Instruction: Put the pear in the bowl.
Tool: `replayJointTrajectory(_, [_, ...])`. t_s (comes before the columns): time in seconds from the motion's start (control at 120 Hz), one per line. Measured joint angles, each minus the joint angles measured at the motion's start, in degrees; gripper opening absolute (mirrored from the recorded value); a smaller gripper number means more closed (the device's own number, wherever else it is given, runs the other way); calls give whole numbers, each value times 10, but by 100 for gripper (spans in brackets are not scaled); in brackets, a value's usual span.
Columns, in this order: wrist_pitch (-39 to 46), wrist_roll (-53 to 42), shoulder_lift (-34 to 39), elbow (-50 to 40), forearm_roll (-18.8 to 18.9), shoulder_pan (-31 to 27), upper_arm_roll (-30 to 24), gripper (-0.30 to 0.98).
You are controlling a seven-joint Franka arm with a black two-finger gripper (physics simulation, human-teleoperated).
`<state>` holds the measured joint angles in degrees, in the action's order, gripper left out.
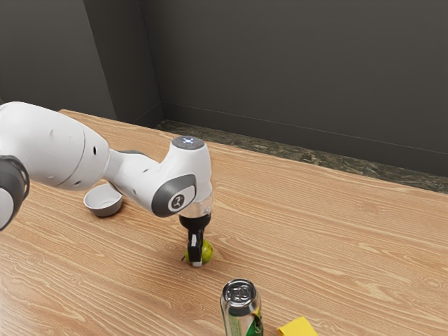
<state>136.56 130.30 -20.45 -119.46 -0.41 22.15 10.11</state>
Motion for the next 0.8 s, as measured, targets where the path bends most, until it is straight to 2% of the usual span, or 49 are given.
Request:
replayJointTrajectory(0.142, [1, 11, 2, 0, 1, 0, 1, 40])
replayJointTrajectory(0.508, [-5, 27, 20, 1, 6, -1, 1, 35])
replayJointTrajectory(0.667, [-6, 31, 43, 5, 21, -44, 3, 34])
replayJointTrajectory(0.8, [-7, 33, 61, 7, 31, -101, 4, 34])
